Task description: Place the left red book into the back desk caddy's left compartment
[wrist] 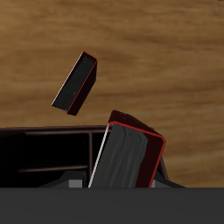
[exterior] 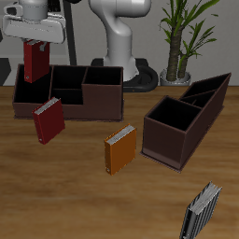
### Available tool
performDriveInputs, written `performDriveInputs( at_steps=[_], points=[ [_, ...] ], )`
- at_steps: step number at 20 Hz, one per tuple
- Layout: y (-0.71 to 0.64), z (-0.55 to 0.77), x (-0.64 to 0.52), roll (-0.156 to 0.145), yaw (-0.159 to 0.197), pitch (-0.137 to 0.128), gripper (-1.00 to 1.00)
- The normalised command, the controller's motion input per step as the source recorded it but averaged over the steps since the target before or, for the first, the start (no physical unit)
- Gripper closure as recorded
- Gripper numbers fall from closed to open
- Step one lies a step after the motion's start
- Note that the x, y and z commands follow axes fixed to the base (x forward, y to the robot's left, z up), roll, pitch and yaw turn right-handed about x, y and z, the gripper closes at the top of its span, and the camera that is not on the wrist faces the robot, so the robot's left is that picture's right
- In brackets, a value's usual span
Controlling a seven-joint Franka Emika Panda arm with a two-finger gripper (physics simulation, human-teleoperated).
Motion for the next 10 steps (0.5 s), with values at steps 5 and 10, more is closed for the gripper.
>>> performDriveInputs(
  at_steps=[5,10],
  points=[
    [-0.1,-0.12,-0.19,-0.028,-0.017,-0.009,1.0],
    [-0.04,-0.2,-0.16,-0.017,0.026,-0.001,1.0]
  ],
)
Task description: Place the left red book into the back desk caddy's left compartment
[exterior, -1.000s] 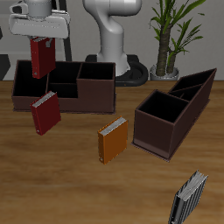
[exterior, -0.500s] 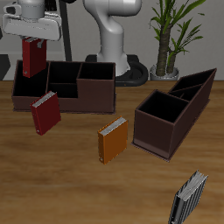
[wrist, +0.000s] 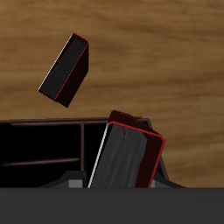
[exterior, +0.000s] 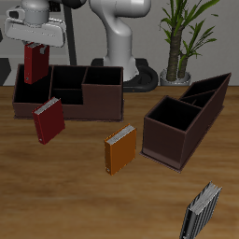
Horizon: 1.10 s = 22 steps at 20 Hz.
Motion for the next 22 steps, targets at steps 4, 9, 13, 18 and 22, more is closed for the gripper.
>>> performDriveInputs(
  at_steps=[4,9,13,18,22],
  points=[
    [-0.12,-0.25,-0.06,-0.021,-0.017,0.027,1.0],
    [0.02,-0.21,-0.06,-0.004,0.003,0.027,1.0],
    [0.0,-0.19,-0.06,-0.016,0.004,0.067,1.0],
    [-0.09,-0.15,-0.06,-0.029,-0.004,0.051,1.0],
    [-0.06,-0.07,0.03,-0.018,-0.005,-0.003,1.0]
  ],
)
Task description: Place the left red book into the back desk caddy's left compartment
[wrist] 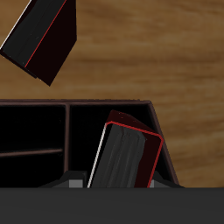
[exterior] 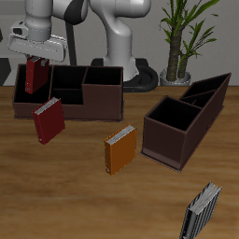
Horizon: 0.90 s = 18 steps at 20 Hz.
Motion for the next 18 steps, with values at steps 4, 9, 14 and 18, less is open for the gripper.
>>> performDriveInputs(
  at_steps=[4,9,14,18],
  points=[
    [-0.08,-0.14,0.02,-0.02,-0.013,0.008,1.0],
    [0.05,-0.15,0.04,0.007,-0.005,0.013,1.0],
    [0.0,-0.15,0.05,0.0,-0.017,0.009,1.0],
    [0.03,-0.19,0.07,0.012,-0.005,0.009,1.0]
  ],
)
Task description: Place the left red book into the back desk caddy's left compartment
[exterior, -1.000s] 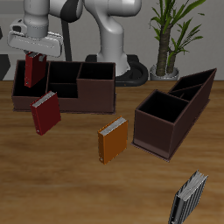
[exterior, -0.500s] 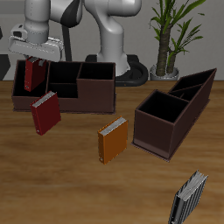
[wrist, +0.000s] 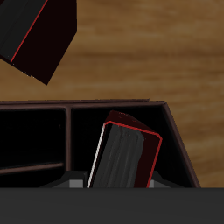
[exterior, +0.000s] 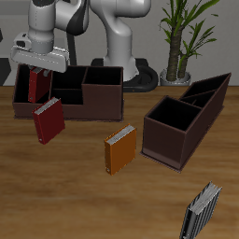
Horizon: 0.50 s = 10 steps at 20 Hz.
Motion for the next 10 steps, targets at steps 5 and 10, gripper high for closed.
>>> performDriveInputs(
  at_steps=[5,10],
  points=[
    [-0.03,-0.28,0.13,-0.004,-0.012,0.041,1.0],
    [0.03,-0.23,0.14,-0.01,0.004,0.071,1.0]
  ],
)
